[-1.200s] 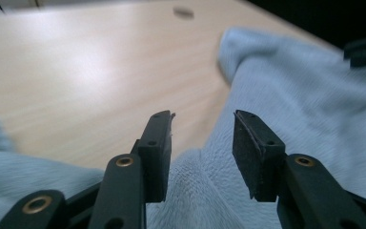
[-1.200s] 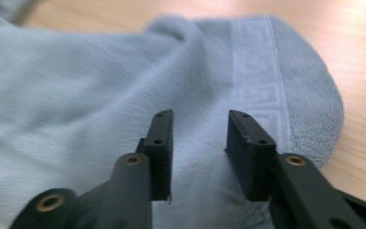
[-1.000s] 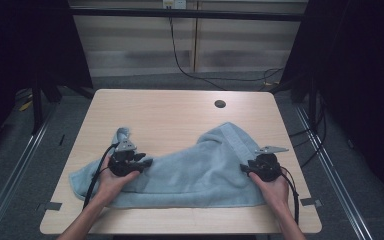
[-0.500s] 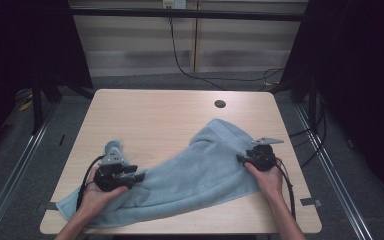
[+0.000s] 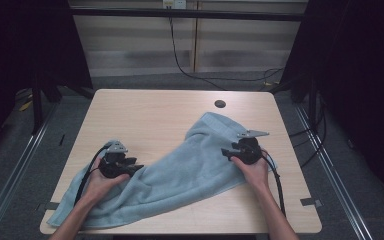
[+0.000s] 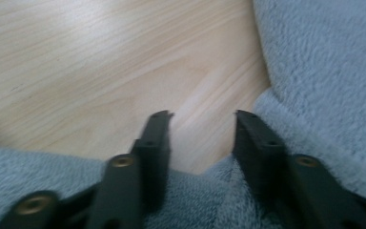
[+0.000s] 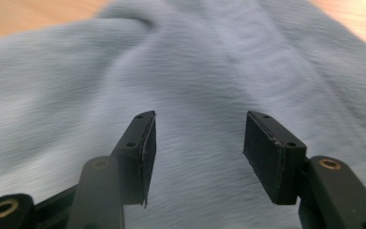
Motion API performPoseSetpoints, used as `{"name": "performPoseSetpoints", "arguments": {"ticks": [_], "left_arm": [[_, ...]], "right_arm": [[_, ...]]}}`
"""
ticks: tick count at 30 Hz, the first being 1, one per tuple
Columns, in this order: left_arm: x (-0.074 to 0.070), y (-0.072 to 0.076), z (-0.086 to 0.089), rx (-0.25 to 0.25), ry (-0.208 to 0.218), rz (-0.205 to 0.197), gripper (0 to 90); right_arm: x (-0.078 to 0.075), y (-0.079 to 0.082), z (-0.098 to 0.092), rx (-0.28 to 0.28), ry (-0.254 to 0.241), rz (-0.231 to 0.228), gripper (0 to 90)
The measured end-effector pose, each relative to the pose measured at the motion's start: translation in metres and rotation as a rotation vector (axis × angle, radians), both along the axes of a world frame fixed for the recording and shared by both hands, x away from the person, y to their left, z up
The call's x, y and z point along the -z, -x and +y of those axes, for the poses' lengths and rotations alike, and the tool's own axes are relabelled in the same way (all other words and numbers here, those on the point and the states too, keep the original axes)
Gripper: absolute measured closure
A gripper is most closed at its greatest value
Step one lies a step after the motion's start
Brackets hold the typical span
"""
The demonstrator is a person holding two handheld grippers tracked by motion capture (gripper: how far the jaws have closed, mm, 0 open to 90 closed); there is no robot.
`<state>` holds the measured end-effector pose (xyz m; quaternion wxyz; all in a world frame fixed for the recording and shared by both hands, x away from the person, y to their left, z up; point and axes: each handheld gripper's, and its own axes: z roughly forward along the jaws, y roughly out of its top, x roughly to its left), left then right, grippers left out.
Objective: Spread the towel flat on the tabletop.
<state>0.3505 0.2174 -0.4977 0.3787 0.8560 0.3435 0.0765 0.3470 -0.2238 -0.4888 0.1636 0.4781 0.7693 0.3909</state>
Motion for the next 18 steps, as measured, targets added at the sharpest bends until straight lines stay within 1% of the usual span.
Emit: {"name": "performPoseSetpoints", "arguments": {"ticks": [1,2,3,4,5,7,8,9,10,11,12,13,15,16,17,18], "left_arm": [[0.0,0.001,0.0,-0.001,-0.02,-0.01,60.0],[0.001,0.004,0.001,0.012,-0.028,-0.015,68.2],[0.001,0.005,0.0,0.014,-0.02,-0.007,73.5],[0.0,0.007,0.001,0.023,-0.04,-0.013,78.0],[0.0,0.008,0.001,0.03,-0.042,-0.011,82.3],[0.001,0.009,0.002,0.025,-0.04,-0.016,88.2],[0.001,0.009,0.003,0.021,-0.039,-0.021,89.0],[0.001,0.009,0.003,0.021,-0.039,-0.021,89.5],[0.001,0.009,0.005,0.019,-0.033,-0.019,89.5],[0.001,0.009,0.006,0.018,-0.02,-0.013,90.0],[0.001,0.009,0.008,0.023,-0.008,-0.008,90.0],[0.0,0.009,0.01,0.016,0.009,-0.004,90.0],[0.0,0.009,0.012,0.008,0.03,0.004,89.9],[0.0,0.01,0.012,0.005,0.028,0.003,89.5],[-0.001,0.01,0.012,0.007,0.032,0.001,88.2],[-0.001,0.01,0.012,0.007,0.032,0.001,86.4]], "right_arm": [[0.0,0.0,0.0,0.0,0.0,0.0,45.6],[-0.004,0.013,0.008,-0.041,-0.027,0.015,45.3],[-0.005,0.018,0.011,-0.06,-0.029,0.022,45.3],[-0.005,0.026,0.015,-0.083,-0.032,0.024,45.3],[-0.006,0.035,0.019,-0.102,-0.035,0.033,45.3],[-0.006,0.051,0.025,-0.139,-0.037,0.052,45.3],[-0.004,0.059,0.028,-0.156,-0.038,0.064,45.3],[-0.002,0.067,0.031,-0.169,-0.026,0.073,45.3],[-0.002,0.067,0.031,-0.169,-0.026,0.073,45.3],[0.003,0.083,0.033,-0.192,0.006,0.09,45.4],[0.003,0.083,0.033,-0.192,0.006,0.09,45.4],[0.009,0.089,0.03,-0.187,0.026,0.11,46.5],[0.011,0.089,0.025,-0.191,0.01,0.096,49.1],[0.01,0.087,0.022,-0.181,0.014,0.103,52.1],[0.011,0.085,0.02,-0.169,0.02,0.093,55.1],[0.012,0.082,0.017,-0.169,0.015,0.085,57.1]]}}
